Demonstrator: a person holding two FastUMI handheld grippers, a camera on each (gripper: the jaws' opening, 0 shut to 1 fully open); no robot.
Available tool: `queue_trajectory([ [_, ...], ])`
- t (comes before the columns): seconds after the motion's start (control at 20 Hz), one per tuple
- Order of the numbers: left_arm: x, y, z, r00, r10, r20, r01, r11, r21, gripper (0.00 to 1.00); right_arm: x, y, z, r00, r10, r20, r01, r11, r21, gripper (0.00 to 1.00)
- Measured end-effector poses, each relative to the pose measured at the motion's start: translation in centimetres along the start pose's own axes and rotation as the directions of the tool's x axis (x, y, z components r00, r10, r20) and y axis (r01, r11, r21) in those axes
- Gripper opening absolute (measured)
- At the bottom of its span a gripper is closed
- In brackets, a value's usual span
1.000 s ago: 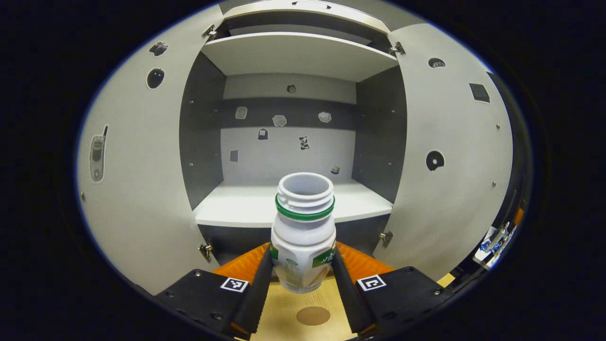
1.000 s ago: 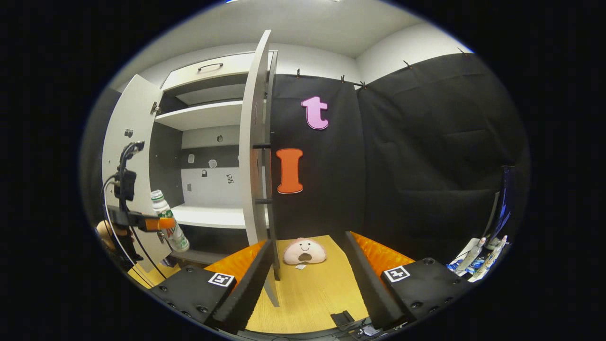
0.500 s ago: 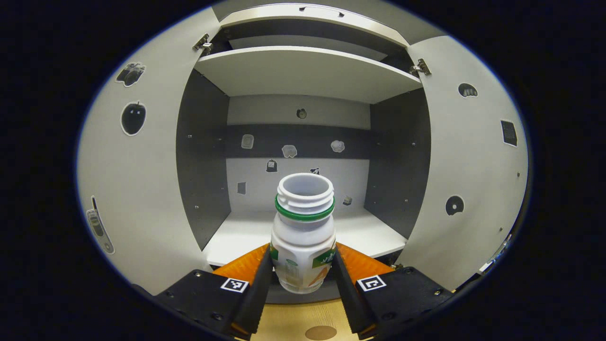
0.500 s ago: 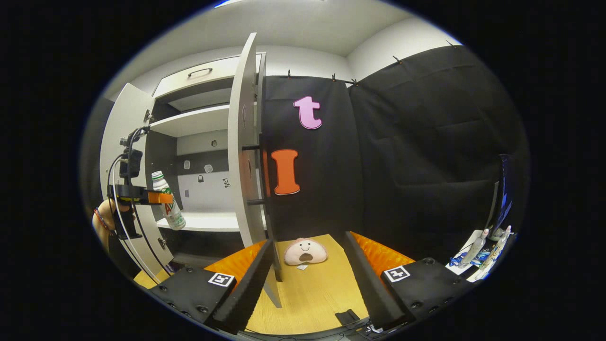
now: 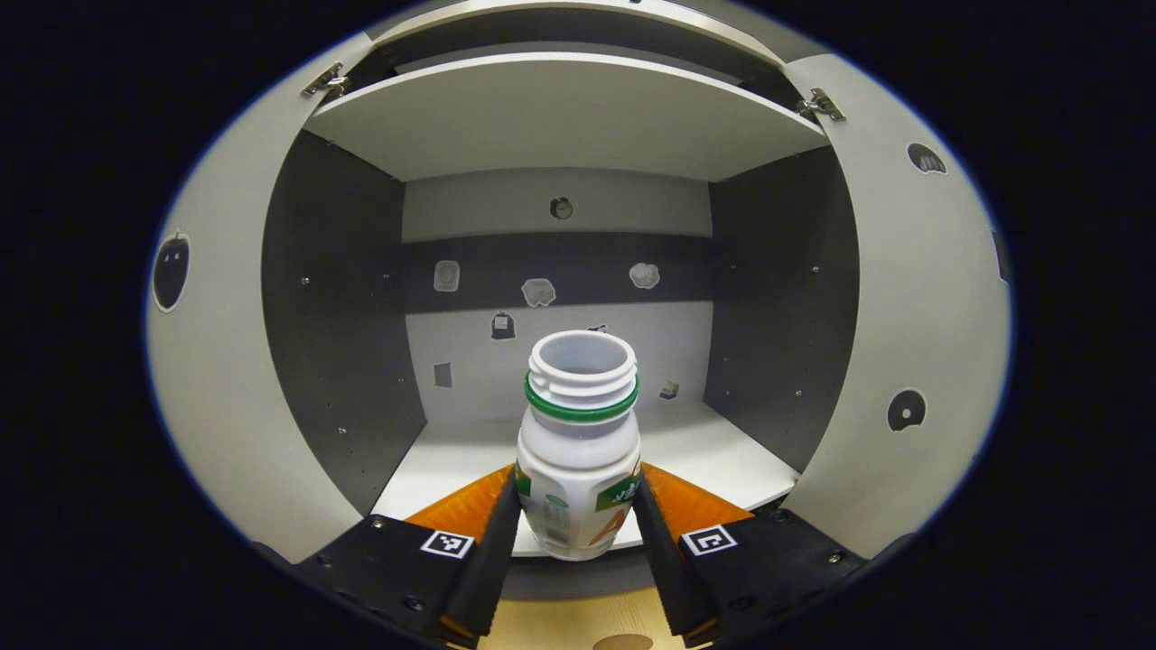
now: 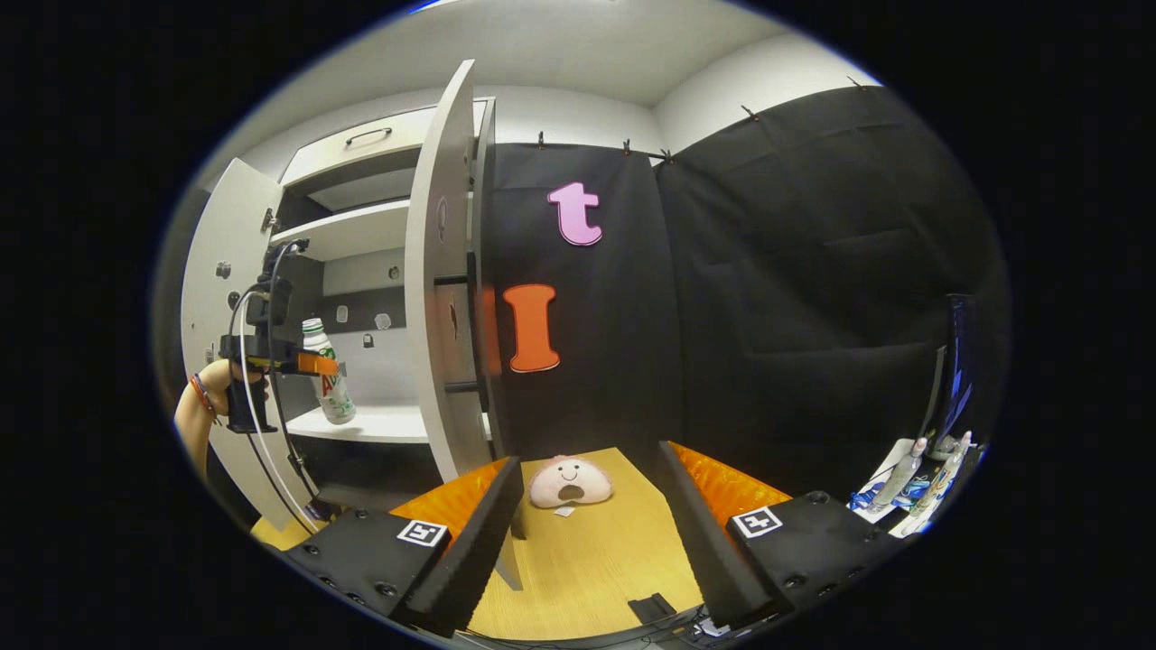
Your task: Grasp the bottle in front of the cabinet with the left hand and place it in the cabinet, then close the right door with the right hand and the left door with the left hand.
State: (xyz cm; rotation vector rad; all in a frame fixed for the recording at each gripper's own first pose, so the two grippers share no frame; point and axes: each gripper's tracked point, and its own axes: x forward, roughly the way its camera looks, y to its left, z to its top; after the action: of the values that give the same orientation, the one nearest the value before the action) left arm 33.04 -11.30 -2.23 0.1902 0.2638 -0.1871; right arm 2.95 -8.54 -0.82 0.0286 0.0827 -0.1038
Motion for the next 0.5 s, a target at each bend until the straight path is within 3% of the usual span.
queue_trajectory([
  [0.5,6.0,-0.6,-1.7,0.994,-0.031,-0.101,0.024,0.997,-0.075,0.71,1.5,-0.9,-1.0,1.0,-0.018,-0.026,0.018,1.0,0.019,0.98],
])
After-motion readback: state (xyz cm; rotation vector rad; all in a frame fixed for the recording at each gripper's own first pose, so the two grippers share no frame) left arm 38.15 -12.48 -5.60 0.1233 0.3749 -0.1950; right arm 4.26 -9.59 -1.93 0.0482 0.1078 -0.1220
